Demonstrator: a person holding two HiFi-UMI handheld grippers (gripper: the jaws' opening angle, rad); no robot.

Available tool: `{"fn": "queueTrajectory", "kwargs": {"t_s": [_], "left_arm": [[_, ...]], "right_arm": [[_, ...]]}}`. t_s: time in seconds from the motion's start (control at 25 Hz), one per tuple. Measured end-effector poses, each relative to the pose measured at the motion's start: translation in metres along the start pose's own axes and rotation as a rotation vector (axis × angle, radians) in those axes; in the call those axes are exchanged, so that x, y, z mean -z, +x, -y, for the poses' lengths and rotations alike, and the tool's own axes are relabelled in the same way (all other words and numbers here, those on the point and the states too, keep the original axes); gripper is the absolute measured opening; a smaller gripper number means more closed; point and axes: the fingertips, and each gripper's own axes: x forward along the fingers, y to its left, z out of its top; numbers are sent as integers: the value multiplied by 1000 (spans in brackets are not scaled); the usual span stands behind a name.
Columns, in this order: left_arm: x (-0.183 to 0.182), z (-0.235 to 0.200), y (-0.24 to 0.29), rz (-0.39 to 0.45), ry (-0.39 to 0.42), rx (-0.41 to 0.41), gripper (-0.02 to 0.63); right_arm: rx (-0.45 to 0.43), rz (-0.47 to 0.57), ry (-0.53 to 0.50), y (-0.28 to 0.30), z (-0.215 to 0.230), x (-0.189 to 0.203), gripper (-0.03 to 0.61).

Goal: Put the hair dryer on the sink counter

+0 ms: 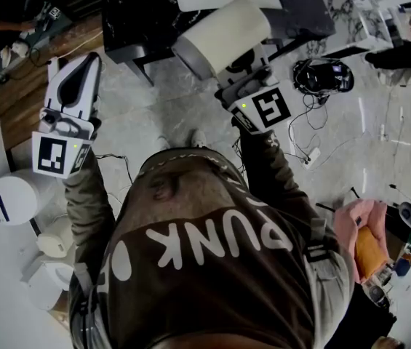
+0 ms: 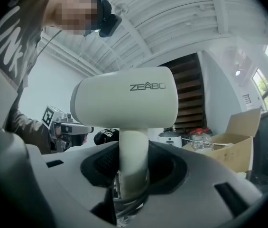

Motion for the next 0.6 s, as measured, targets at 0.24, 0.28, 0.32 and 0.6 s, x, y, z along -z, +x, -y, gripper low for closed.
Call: {"fn": "queueTrajectory", "kwargs": {"t_s": [0.24, 0.28, 0.32, 0.6], "left_arm": [[0, 6, 3, -4, 4, -10, 6], [0, 8, 5, -6, 5, -14, 6], [0, 10, 7, -9, 5, -19, 6], [6, 27, 25, -35, 9, -52, 6]], "right_arm": [[-11, -3, 7, -5, 2, 3, 155], [-16, -4, 8, -6, 3, 3, 155], [-21, -5, 10, -6, 5, 4, 155], [-73, 1, 31, -12, 22, 12, 155]]}}
